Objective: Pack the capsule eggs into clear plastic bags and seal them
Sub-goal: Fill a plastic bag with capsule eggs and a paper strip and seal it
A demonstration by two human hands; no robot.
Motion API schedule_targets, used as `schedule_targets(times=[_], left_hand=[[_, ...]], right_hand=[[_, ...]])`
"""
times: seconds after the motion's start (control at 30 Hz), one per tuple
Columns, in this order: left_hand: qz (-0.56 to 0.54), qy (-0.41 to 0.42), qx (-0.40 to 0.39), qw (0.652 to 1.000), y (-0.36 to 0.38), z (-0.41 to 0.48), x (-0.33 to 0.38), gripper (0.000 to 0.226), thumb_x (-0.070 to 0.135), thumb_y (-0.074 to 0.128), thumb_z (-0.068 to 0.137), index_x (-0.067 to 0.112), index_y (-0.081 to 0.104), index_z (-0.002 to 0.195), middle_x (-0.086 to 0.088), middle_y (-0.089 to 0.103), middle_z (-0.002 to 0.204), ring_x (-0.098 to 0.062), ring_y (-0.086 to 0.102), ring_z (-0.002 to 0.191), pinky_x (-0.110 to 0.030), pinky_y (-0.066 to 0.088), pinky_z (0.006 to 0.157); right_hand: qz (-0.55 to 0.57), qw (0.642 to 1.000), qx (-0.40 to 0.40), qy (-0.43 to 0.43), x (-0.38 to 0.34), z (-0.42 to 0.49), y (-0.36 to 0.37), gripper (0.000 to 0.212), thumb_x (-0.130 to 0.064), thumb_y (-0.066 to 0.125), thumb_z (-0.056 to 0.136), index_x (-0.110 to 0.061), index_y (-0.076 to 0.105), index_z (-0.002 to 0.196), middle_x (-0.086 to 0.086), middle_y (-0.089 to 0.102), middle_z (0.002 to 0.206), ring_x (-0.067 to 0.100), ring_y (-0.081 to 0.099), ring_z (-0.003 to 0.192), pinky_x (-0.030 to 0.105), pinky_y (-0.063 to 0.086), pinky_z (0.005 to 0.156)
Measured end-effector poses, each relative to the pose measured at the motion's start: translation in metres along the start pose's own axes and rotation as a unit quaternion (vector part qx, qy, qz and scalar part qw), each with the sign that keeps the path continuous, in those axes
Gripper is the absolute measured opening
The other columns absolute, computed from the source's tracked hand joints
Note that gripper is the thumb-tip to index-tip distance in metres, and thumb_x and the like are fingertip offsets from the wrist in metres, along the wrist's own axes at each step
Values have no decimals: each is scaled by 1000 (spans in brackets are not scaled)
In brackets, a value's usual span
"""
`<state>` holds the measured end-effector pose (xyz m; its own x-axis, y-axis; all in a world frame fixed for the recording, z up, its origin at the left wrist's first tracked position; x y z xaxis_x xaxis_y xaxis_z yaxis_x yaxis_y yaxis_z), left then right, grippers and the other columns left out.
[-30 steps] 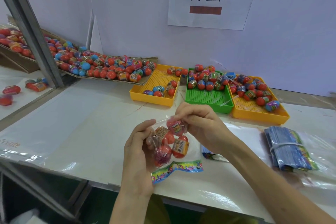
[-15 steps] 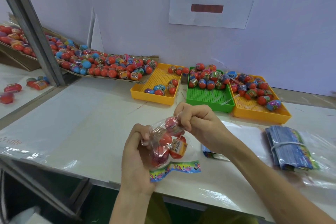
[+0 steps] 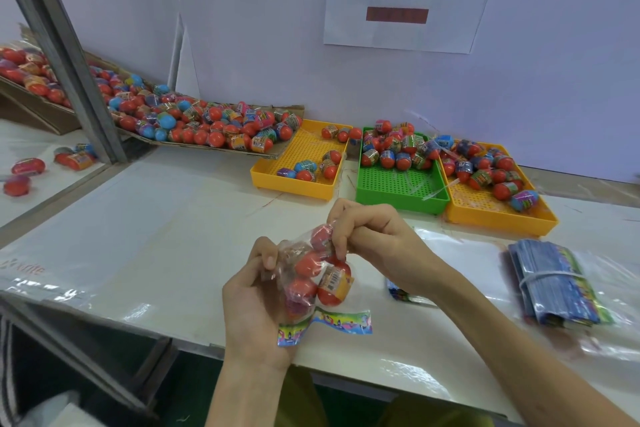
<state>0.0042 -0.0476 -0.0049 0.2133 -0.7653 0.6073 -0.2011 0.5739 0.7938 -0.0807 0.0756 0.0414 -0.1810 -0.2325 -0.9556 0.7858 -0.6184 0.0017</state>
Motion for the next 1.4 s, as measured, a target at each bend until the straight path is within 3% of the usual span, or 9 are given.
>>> schedule_targets(times=[0.17, 0.27, 0.33, 0.57, 0.67, 0.83, 1.07, 1.27, 1.4], left_hand=[[-47, -18, -35, 998, 1, -3, 4, 23, 29, 44, 86, 14, 47, 68, -7, 47, 73, -22, 55, 65, -27, 47, 52], [25, -15, -24, 999, 4, -4, 1, 26, 32, 58, 86, 6, 58, 80, -13, 59, 80, -24, 61, 75, -33, 54, 63], [48, -24, -10, 998, 5, -2, -3, 27, 27, 60, 90, 1, 58, 91, -16, 63, 92, -27, 63, 87, -37, 55, 75], [4, 29, -66, 997, 9, -5, 2, 12, 16, 70, 80, 18, 58, 78, -13, 64, 96, -24, 66, 95, -33, 58, 76], [51, 51, -75, 995, 11, -6, 2, 11, 16, 69, 80, 19, 58, 79, -17, 51, 104, -31, 55, 100, -37, 53, 81], [130, 122, -55, 982, 9, -4, -1, 12, 8, 63, 82, 17, 56, 79, -9, 52, 83, -20, 57, 86, -29, 56, 70], [215, 195, -42, 956, 11, -7, 1, 18, 17, 75, 78, 17, 58, 85, -15, 50, 81, -25, 51, 80, -33, 51, 75], [267, 196, -61, 941, 17, -8, -4, 14, 24, 64, 90, 29, 60, 102, -10, 65, 101, -25, 65, 99, -28, 56, 83], [240, 178, -64, 952, 17, -9, -4, 28, 17, 59, 93, 20, 54, 121, -20, 65, 111, -34, 64, 112, -35, 55, 94]], right_hand=[[11, 999, 30, 6, 1, 0, -6, 30, -6, 43, 84, -4, 71, 72, 2, 60, 83, 20, 58, 80, 30, 51, 71], [-11, 997, 71, 5, 4, -2, -7, 23, -23, 63, 91, -12, 74, 74, 0, 63, 81, 20, 61, 80, 32, 51, 74], [-13, 993, 115, 5, 5, -2, -8, 17, -23, 74, 90, -15, 76, 75, 2, 67, 80, 20, 64, 78, 32, 53, 74], [57, 982, 172, 48, 13, -2, -4, 8, -20, 76, 77, -16, 81, 81, 6, 75, 79, 14, 70, 70, 23, 56, 64], [-30, 979, 197, 43, 16, -3, -9, 18, -16, 78, 79, -16, 81, 97, 9, 77, 90, 18, 72, 82, 26, 59, 73], [-253, 954, 159, 0, 7, -1, -11, 23, -9, 64, 96, -25, 79, 101, -6, 78, 95, 9, 73, 92, 23, 56, 78], [-212, 972, 44, 89, 6, -6, 0, 47, -56, 48, 94, -32, 66, 130, -15, 69, 126, 1, 63, 118, 28, 49, 103], [-243, 965, -4, 103, 8, -6, 7, 41, -50, 54, 93, -38, 54, 132, -13, 63, 131, 2, 59, 118, 27, 47, 104], [-231, 968, 6, 102, 10, -6, 6, 37, -42, 49, 102, -27, 55, 136, -6, 65, 129, 9, 61, 117, 29, 48, 102]])
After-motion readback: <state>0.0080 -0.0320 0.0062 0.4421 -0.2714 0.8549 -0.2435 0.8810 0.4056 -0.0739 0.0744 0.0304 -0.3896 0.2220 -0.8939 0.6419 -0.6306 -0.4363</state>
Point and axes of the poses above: each hand's wrist, its own z-axis towards the middle knuckle, its own y-axis out of the palm, x = y × z, the point moved 4 cm from there along z, towards the middle knuckle
